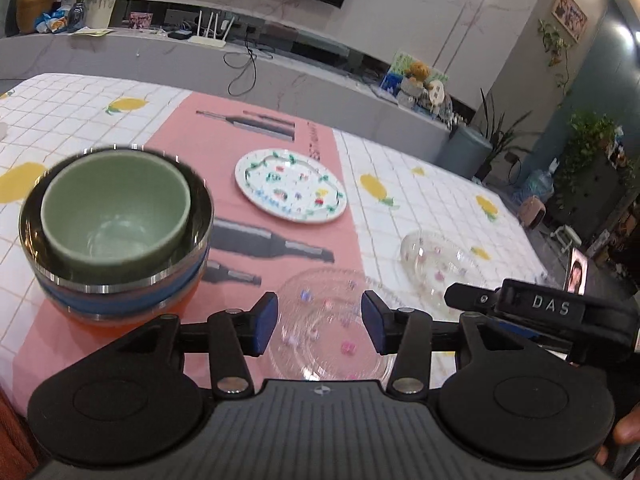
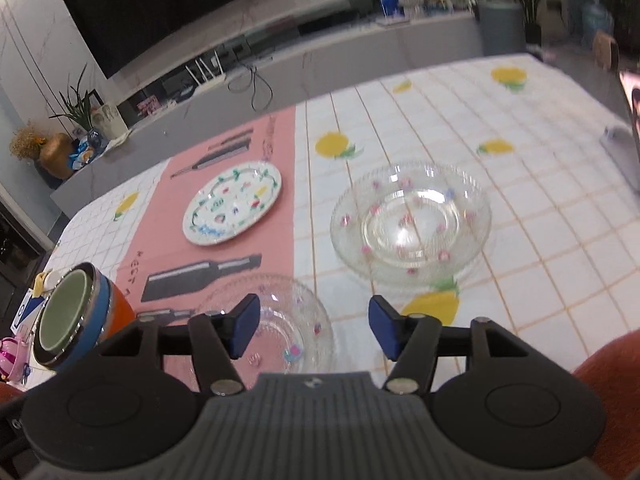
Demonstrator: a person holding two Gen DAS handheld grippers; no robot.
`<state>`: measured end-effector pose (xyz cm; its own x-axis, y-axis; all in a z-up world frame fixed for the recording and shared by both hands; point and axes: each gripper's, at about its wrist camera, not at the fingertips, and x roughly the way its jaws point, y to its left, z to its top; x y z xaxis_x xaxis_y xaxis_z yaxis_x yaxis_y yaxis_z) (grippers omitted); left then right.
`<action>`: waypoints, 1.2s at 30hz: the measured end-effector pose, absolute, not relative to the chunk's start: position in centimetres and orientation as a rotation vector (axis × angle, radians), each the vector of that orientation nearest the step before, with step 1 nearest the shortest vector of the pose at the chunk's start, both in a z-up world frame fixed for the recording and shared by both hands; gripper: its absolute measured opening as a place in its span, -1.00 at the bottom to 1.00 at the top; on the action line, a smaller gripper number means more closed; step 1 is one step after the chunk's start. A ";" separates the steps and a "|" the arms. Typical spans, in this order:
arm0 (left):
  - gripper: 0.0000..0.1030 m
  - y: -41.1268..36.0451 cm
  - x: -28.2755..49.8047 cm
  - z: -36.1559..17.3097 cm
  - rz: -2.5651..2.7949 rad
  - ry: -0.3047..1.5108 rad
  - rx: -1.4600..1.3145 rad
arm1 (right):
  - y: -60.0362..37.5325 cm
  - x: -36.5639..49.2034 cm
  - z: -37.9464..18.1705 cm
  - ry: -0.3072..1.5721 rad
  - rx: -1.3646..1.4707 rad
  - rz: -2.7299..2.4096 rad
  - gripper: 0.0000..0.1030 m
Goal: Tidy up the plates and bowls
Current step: 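Lower the glass plate onto the table and open both grippers, then move both grippers to the white painted plate and close on its rim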
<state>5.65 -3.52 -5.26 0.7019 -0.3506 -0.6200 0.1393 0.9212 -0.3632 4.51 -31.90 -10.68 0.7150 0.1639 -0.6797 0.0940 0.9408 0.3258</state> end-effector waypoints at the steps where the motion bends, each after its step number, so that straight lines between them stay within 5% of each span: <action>1: 0.04 -3.4 5.8 -4.9 -0.263 0.729 -0.312 | -31.9 4.7 -10.4 0.769 0.355 0.038 0.22; 8: 0.02 -4.1 8.4 -1.9 -0.189 0.649 -0.273 | -31.3 7.9 -8.9 0.723 0.404 0.038 0.34; 22: -0.03 -2.8 19.3 -1.3 -0.104 0.815 -0.378 | -31.5 17.9 -10.9 0.796 0.457 0.106 0.31; 36: -0.02 -4.3 24.8 -6.8 0.125 0.868 -0.485 | -33.2 25.6 -14.4 0.928 0.595 0.113 -0.04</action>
